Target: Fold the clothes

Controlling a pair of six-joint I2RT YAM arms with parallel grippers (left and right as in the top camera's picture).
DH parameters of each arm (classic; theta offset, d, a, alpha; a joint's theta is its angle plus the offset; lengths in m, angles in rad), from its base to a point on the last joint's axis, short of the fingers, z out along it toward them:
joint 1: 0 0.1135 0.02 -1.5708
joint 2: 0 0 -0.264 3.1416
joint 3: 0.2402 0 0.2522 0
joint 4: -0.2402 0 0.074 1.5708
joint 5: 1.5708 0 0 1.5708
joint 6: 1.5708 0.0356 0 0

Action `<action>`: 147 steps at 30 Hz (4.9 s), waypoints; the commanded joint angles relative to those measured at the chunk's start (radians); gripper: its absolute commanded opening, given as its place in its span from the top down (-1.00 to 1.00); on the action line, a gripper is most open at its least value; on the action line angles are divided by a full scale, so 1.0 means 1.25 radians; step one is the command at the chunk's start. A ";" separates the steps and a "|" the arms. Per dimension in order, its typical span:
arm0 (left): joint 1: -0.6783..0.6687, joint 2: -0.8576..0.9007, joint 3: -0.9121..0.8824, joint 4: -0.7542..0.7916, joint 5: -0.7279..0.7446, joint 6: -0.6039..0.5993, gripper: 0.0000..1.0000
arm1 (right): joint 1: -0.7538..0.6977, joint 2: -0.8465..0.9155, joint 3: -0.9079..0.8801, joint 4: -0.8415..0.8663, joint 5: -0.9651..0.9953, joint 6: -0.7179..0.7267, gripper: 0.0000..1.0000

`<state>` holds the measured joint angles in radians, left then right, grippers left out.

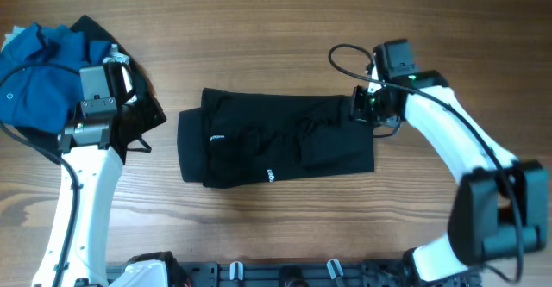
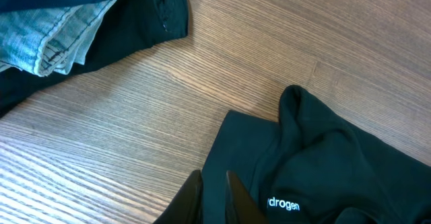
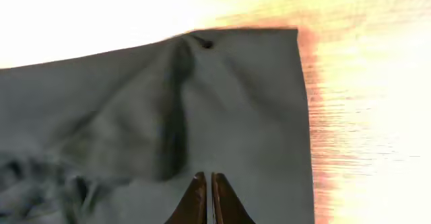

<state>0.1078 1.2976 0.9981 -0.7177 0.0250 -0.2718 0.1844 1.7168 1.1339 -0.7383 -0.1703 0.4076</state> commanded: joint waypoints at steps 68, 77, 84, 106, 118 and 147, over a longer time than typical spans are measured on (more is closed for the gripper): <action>-0.127 0.542 0.012 0.039 0.378 0.336 -0.44 | 0.052 0.111 -0.141 0.118 -0.143 -0.018 0.91; -0.156 0.542 0.017 0.007 0.378 0.331 0.92 | 0.052 0.111 -0.141 0.118 -0.143 -0.018 0.91; -0.110 0.439 0.185 -0.205 0.378 0.244 0.92 | 0.052 0.076 -0.130 0.060 -0.143 -0.049 0.91; -0.491 0.363 0.313 0.004 0.256 -0.137 0.92 | -0.027 0.081 -0.148 0.017 -0.003 -0.012 0.91; -0.649 0.465 0.313 0.145 0.212 -0.208 0.13 | -0.028 0.081 -0.148 0.006 -0.009 -0.012 0.85; -0.431 0.418 0.316 -0.091 0.179 -0.039 0.10 | 0.019 -0.083 -0.098 -0.012 -0.082 0.051 0.83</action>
<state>-0.4343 1.8156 1.3834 -0.8333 0.2584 -0.3416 0.2081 1.5696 1.0172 -0.7525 -0.3908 0.3954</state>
